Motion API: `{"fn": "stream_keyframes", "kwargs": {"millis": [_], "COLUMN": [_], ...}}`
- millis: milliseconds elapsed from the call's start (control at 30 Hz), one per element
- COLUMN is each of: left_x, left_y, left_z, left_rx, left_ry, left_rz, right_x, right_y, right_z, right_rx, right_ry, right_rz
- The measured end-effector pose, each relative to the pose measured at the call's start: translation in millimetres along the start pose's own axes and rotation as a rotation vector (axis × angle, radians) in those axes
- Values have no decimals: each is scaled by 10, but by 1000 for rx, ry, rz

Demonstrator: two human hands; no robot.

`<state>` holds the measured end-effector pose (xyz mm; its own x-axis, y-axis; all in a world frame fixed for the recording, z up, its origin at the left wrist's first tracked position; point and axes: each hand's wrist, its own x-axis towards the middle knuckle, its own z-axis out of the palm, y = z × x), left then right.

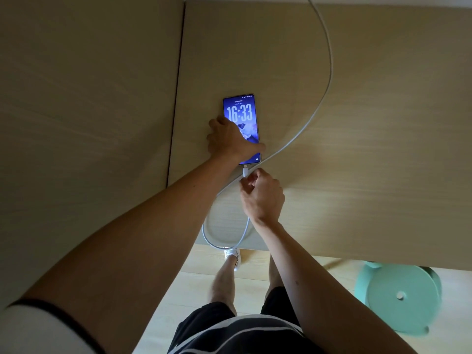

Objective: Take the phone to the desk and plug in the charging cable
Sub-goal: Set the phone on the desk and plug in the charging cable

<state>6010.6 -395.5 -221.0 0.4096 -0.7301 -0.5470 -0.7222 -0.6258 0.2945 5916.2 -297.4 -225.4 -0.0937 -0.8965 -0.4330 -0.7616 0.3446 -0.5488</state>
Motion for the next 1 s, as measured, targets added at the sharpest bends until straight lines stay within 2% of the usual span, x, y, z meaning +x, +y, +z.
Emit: {"fn": "stream_keyframes", "kwargs": {"millis": [533, 1000], "left_x": [4, 20], "left_y": [60, 26], "left_z": [-53, 33], "left_rx": [-6, 177], "left_ry": [-43, 41], "left_rz": [-36, 63], "right_x": [73, 164], "right_y": [-26, -94], "right_z": [-97, 20], "right_rx": [-86, -123], "right_ry": [-20, -59], "right_rz": [-88, -72]}}
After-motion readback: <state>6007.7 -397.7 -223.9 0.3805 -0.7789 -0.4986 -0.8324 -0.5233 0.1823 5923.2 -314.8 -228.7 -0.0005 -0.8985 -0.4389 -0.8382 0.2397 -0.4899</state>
